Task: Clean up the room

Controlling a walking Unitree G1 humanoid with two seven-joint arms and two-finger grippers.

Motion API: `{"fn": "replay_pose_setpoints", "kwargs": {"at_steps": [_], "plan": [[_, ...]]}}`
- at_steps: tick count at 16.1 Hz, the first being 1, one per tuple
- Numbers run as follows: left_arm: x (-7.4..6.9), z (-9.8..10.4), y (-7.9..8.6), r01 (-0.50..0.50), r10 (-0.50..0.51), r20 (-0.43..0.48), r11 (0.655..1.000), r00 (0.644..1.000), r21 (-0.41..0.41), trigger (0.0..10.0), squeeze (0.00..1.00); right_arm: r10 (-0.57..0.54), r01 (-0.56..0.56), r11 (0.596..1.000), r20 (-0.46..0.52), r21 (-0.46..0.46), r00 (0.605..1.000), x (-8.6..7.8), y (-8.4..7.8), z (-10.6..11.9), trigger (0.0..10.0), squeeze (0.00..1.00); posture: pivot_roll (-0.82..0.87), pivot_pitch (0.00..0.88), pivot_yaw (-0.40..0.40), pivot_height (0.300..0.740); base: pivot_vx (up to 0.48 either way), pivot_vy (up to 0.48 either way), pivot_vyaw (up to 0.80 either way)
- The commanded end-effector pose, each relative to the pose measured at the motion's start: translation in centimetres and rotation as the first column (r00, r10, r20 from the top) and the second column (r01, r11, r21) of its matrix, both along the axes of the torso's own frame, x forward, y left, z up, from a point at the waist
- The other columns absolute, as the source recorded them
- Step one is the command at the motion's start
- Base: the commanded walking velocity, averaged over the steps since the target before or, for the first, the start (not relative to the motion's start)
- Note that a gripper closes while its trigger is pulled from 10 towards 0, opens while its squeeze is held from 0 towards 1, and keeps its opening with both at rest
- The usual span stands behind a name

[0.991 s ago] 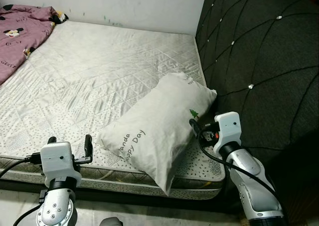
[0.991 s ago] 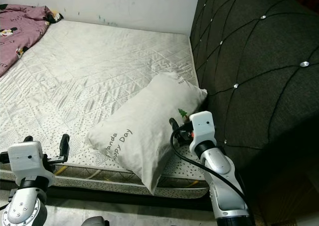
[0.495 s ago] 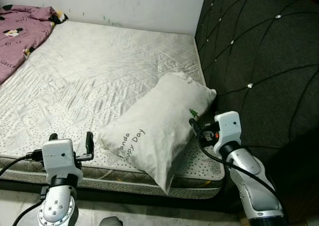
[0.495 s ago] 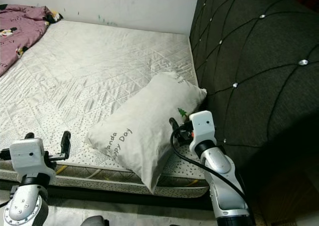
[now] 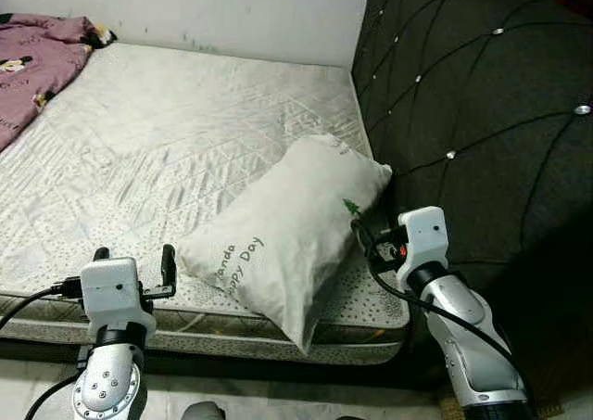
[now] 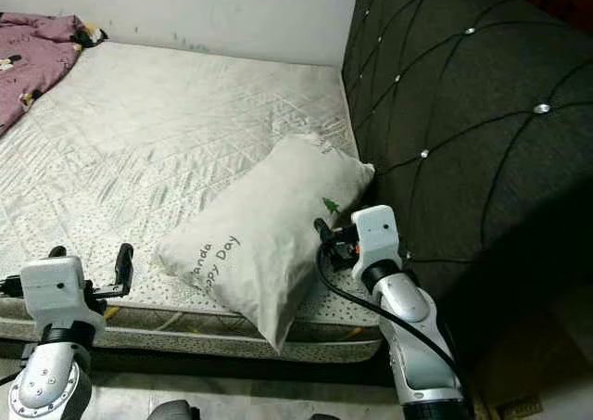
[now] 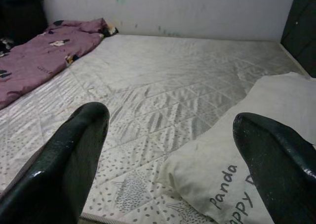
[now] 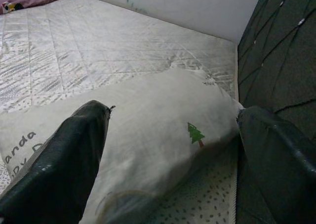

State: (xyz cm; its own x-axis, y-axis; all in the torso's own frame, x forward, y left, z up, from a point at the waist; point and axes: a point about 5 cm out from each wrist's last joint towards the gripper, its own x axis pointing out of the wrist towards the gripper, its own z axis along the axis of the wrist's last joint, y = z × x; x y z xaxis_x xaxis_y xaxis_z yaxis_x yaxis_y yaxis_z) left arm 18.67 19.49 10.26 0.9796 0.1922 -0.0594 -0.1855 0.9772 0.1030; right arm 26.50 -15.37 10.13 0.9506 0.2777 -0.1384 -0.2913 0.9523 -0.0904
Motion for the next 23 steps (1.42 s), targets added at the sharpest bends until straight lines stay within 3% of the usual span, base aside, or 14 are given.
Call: {"fn": "replay_pose_setpoints", "kwargs": {"at_steps": [1,10,13,19,23], "plan": [[0.2,-0.1,-0.2,0.019,-0.019,0.001,1.0,1.0,-0.006,10.0,0.0,0.014,-0.014,1.0,0.014,-0.011,1.0,0.2,0.1,0.4,10.0,0.0,0.02,0.0,-0.068,0.703,0.0,0.0,0.0],[-0.8,0.1,-1.0,0.025,-0.026,-0.025,0.999,0.999,-0.026,10.0,0.0,0.059,-0.059,0.998,-0.005,-0.037,0.998,-1.2,0.0,0.5,10.0,0.0,0.02,0.0,-0.081,0.703,0.0,0.0,0.0],[-2.4,0.7,-1.3,0.038,-0.039,-0.042,0.999,0.998,-0.03,10.0,0.0,0.072,-0.075,0.996,-0.05,-0.045,0.996,-3.2,-0.6,0.5,10.0,0.0,0.01,0.05,-0.09,0.703,0.0,0.0,0.0],[-4.0,1.5,-2.1,0.042,-0.047,-0.089,0.997,0.995,-0.061,10.0,0.0,0.06,-0.065,0.997,-0.143,-0.035,0.988,-6.8,-1.5,0.6,10.0,0.0,-0.01,0.135,-0.088,0.703,0.0,0.0,0.0],[-4.6,1.7,-2.2,0.032,-0.039,-0.114,0.998,0.993,-0.061,10.0,0.0,0.067,-0.072,0.997,-0.182,-0.025,0.981,-7.8,-1.5,0.8,10.0,0.0,0.0,0.149,-0.096,0.703,0.0,0.0,0.0]]}}
